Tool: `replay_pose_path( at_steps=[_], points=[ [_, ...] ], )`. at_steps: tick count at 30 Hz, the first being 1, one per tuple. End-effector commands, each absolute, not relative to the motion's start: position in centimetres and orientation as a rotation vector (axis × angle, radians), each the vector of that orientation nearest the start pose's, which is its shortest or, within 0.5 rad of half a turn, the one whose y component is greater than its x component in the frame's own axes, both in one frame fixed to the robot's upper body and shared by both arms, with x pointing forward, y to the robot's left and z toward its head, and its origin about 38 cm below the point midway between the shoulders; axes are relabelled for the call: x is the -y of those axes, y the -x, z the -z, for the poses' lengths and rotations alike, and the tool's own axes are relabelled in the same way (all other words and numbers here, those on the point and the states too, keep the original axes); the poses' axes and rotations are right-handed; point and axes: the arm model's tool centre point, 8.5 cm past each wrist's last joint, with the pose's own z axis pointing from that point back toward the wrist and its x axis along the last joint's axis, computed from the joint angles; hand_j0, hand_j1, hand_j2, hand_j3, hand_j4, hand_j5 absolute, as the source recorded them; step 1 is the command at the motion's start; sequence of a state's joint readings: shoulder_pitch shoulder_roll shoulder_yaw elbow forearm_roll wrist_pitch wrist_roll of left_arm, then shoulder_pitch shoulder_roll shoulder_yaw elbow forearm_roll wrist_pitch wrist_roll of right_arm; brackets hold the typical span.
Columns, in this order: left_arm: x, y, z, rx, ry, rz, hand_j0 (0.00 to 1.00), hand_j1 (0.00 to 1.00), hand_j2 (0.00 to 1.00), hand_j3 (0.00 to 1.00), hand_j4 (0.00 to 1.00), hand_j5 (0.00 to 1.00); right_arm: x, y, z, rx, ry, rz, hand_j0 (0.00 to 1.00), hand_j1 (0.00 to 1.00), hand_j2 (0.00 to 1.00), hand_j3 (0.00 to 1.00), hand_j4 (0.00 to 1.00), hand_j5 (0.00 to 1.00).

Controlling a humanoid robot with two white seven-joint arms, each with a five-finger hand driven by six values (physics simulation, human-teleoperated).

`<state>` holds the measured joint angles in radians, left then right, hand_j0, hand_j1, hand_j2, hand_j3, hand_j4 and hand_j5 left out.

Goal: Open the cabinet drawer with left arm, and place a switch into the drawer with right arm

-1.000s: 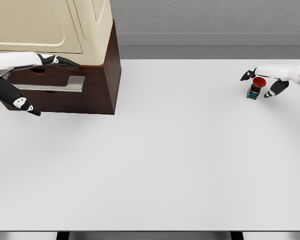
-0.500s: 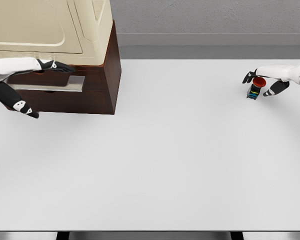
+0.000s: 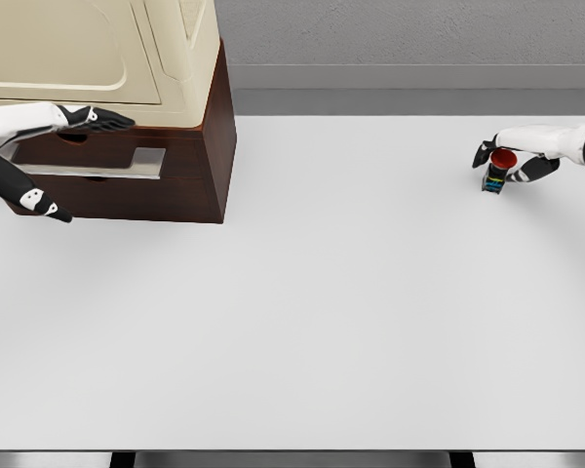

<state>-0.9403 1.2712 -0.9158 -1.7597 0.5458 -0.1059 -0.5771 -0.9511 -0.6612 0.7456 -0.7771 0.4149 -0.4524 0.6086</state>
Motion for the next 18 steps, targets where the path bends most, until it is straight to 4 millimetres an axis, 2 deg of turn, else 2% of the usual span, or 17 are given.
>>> replay_pose_path(
  at_steps=[1, 5, 10, 14, 15, 18],
  points=[
    [-34.8, -39.0, -34.0, 1.363, -0.027, 1.513, 1.0, 1.0, 1.0, 1.0, 1.0, 1.0, 39.1, -52.8, -19.3, 0.981, 0.49, -1.719, 0.61, 0.61, 0.61, 0.61, 0.61, 0.61],
    [-34.2, -39.3, -33.5, 1.366, -0.013, 1.518, 1.0, 1.0, 1.0, 1.0, 1.0, 1.0, 39.1, -52.8, -19.3, 0.98, 0.49, -1.721, 0.59, 0.59, 0.59, 0.59, 0.59, 0.59],
    [-34.6, -39.5, -32.9, 1.345, -0.018, 1.504, 1.0, 1.0, 1.0, 1.0, 1.0, 1.0, 39.2, -52.8, -19.0, 0.974, 0.485, -1.714, 0.57, 0.57, 0.57, 0.57, 0.57, 0.57],
    [-35.1, -40.2, -32.4, 1.34, -0.021, 1.476, 1.0, 1.0, 1.0, 1.0, 1.0, 1.0, 39.3, -52.8, -18.9, 0.972, 0.484, -1.712, 0.6, 0.6, 0.6, 0.6, 0.6, 0.6],
    [-35.1, -40.2, -32.4, 1.341, -0.02, 1.477, 1.0, 1.0, 1.0, 1.0, 1.0, 1.0, 39.3, -52.8, -18.9, 0.971, 0.485, -1.711, 0.67, 0.67, 0.67, 0.67, 0.67, 0.67],
    [-35.0, -40.1, -32.3, 1.338, -0.015, 1.478, 1.0, 1.0, 1.0, 1.0, 1.0, 1.0, 39.4, -52.8, -18.9, 0.97, 0.485, -1.71, 0.71, 0.71, 0.71, 0.71, 0.71, 0.71]
  ],
)
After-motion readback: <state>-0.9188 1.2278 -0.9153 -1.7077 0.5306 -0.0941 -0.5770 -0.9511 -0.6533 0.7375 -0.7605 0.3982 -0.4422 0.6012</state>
